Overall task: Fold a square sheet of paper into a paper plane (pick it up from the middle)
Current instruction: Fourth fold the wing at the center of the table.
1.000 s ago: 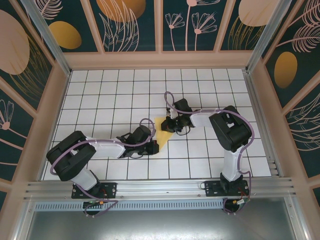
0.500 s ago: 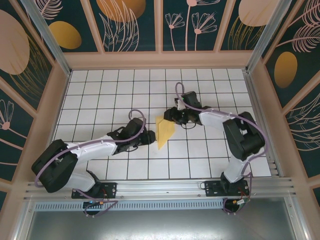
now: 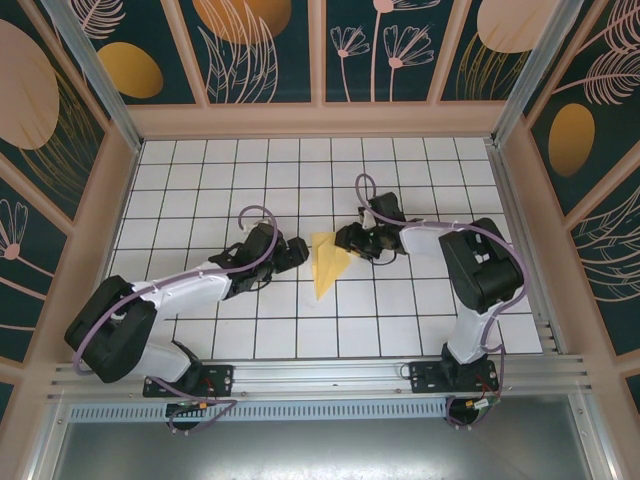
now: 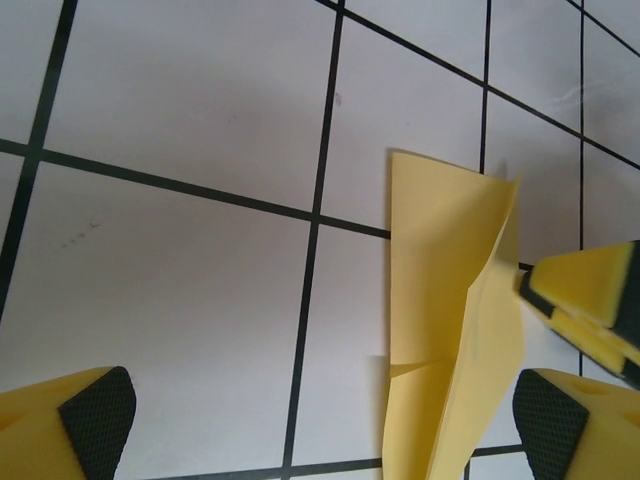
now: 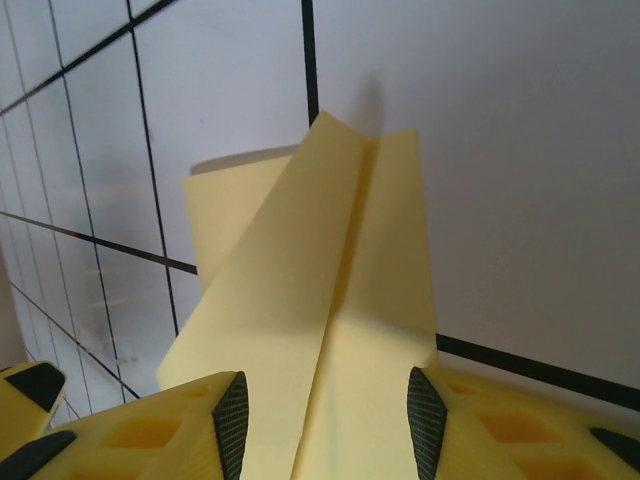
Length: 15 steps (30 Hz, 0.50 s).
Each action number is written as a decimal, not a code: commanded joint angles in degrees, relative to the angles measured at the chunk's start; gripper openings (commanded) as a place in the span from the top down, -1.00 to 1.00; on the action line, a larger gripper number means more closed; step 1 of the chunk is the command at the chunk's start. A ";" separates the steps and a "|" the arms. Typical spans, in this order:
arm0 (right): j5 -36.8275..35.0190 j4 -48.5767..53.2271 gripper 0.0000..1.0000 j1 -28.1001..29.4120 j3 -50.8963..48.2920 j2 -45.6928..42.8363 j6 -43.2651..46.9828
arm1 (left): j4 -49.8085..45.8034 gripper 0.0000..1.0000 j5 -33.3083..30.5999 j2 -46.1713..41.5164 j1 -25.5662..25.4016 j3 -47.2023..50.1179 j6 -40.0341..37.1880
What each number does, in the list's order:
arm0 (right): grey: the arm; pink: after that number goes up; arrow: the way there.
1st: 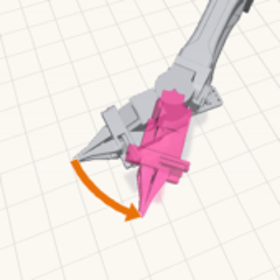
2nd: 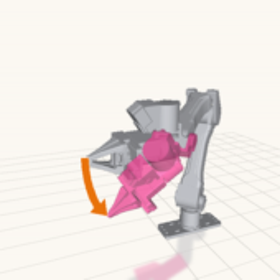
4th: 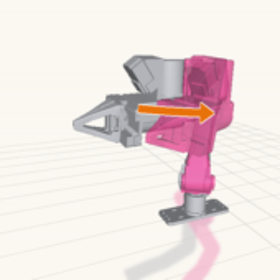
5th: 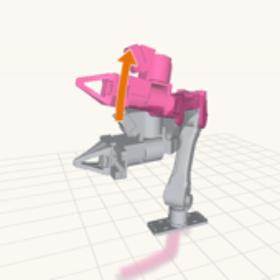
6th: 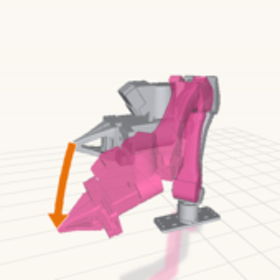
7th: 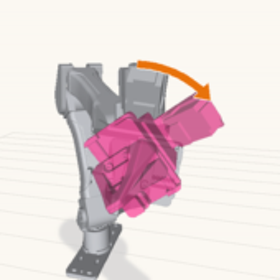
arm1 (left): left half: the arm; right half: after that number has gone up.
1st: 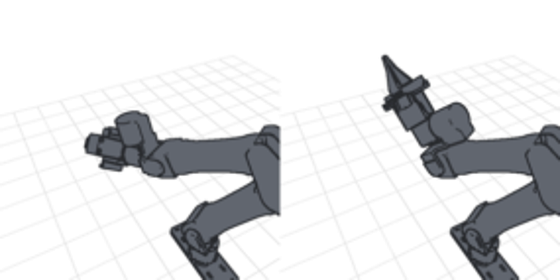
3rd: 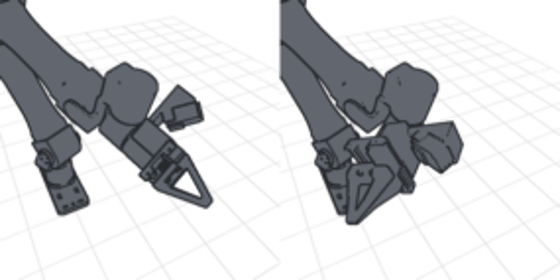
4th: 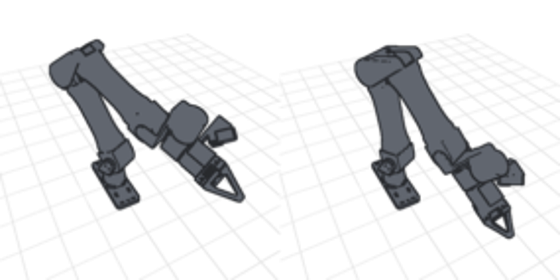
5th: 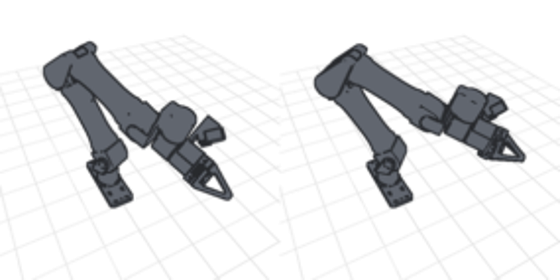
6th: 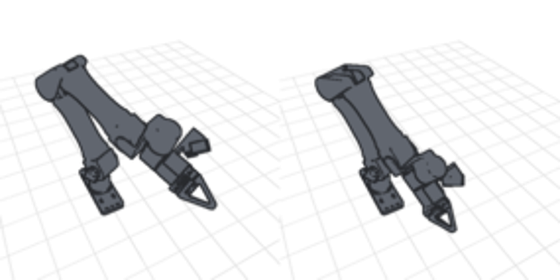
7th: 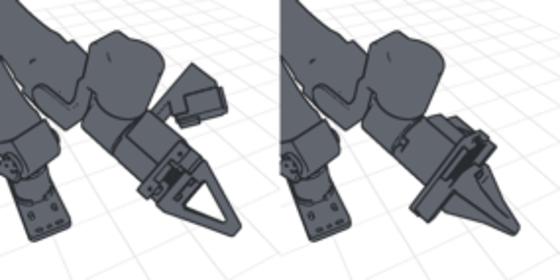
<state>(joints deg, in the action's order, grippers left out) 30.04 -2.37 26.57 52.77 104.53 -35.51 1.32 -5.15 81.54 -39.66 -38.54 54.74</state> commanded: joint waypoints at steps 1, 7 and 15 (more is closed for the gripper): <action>0.98 0.29 0.01 1.25 3.77 1.84 -0.33 | 3.15 -0.97 2.07 1.15 0.30 -1.16 -0.30; 0.64 1.03 0.05 2.76 6.70 4.82 -1.01 | 7.22 -0.96 7.36 3.37 0.33 -1.35 -1.44; 2.35 -0.62 0.08 3.40 7.44 5.50 -1.74 | 12.32 -0.71 13.28 7.42 0.42 -2.13 -2.34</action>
<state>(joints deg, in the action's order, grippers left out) 30.17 -2.00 29.52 59.13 109.56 -36.45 10.13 5.10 87.68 -39.64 -39.24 53.39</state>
